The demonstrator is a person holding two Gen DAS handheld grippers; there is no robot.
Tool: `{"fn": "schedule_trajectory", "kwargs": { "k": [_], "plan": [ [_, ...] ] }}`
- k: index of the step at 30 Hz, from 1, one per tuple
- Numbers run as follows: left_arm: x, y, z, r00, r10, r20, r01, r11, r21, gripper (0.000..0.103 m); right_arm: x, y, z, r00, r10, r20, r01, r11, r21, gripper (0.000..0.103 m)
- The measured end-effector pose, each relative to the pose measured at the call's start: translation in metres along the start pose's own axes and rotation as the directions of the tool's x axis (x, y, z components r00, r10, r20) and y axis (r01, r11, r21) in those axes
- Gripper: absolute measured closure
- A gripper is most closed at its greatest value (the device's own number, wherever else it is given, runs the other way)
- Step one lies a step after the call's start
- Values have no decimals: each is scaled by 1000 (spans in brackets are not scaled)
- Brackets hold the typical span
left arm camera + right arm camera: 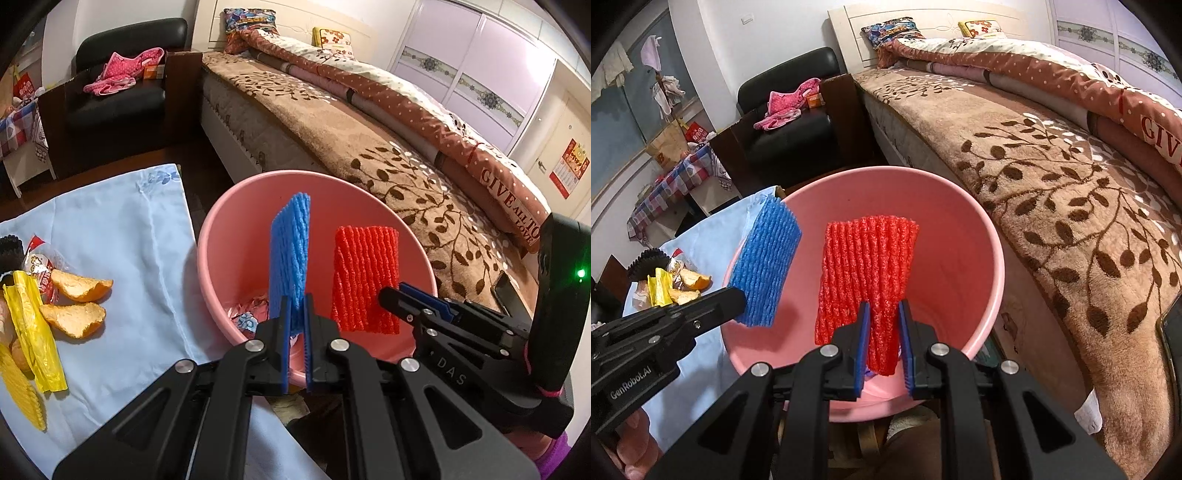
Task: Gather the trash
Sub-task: 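Carry both mesh sleeves over the pink bucket, then open both tools to drop the mesh sleeves into the bucket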
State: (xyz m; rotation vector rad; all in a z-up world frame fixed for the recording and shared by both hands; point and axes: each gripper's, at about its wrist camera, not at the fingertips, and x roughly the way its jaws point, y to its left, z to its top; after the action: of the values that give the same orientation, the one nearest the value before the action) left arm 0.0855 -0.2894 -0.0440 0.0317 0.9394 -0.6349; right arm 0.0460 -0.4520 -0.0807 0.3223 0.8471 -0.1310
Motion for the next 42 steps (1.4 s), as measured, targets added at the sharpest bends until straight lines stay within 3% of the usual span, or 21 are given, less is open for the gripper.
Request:
{"fn": "schedule_trajectory", "kwargs": {
  "k": [5,7,9,14,18,20,32,42],
  "plan": [
    [2,-1,0,1000,18,-8,-18,1000,-2,97,1,0,0,1000,-3,-1,3,1000,0,88],
    [3,0,0,1000,21,-12,-21,1000,-7,88,1,0,0,1000,-5,-2,5,1000,0,87],
    [2,1,-1,1000,22,-10,-22,1000,-13,71,1,0,-1,1000,-5,-2,5,1000,0,87],
    [-2,3,0,1000,22,-3,-22,999,-26,68,1,-1,0,1000,-10,0,10,1000,-1,87],
    [-4,5,0,1000,27,2,-27,999,-34,66,-1,2,0,1000,-10,4,10,1000,-10,76],
    [-7,6,0,1000,25,6,-24,999,-38,59,-2,3,0,1000,-9,9,10,1000,-15,69],
    [-38,13,-5,996,35,76,-33,999,-30,58,-26,12,2,996,24,86,-21,999,-27,63],
    [-84,54,-13,985,106,137,-93,991,-93,58,-60,22,11,979,45,197,-39,999,-35,60]
  ]
}}
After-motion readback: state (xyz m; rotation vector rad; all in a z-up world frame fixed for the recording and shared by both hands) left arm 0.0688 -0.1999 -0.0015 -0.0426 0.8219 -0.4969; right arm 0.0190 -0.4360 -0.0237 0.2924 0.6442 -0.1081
